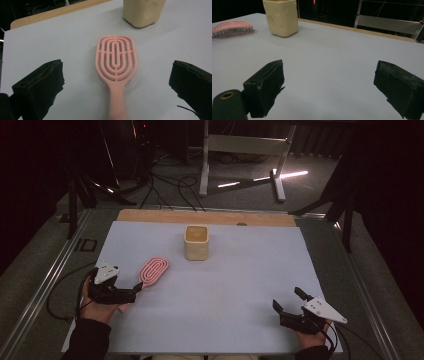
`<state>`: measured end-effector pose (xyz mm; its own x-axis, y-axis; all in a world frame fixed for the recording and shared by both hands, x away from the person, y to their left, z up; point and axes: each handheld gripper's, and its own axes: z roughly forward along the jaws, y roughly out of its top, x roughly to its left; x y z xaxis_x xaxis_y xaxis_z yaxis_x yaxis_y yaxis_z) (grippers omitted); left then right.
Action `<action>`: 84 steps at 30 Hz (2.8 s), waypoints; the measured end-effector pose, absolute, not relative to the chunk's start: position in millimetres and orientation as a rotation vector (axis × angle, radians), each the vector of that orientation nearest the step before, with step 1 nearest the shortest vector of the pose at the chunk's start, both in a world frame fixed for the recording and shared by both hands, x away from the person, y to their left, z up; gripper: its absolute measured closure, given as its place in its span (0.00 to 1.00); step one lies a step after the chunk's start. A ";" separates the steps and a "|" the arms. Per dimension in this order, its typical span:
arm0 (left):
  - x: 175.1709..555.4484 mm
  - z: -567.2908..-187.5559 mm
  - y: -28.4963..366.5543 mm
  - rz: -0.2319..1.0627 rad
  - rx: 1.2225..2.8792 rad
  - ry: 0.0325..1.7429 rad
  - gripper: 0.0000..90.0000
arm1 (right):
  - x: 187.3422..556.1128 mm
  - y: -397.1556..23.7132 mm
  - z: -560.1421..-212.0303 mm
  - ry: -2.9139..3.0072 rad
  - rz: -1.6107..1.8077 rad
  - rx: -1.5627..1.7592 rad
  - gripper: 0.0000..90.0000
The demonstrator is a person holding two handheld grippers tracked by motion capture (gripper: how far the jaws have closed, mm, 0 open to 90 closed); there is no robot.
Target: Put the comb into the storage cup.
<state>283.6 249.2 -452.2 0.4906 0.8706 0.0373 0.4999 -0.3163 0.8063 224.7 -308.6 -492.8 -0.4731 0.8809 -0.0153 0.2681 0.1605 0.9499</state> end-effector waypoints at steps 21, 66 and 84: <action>301.8 -457.3 241.4 0.557 2.071 1.139 0.00 | 225.5 -308.2 -493.6 1.851 1.324 1.094 0.10; 328.4 -471.5 222.8 0.438 2.295 1.231 0.00 | 226.4 -308.4 -494.5 1.863 1.318 1.093 0.10; 339.5 -479.7 213.7 0.348 2.393 1.262 0.00 | 227.2 -307.8 -495.2 1.871 1.310 1.091 0.10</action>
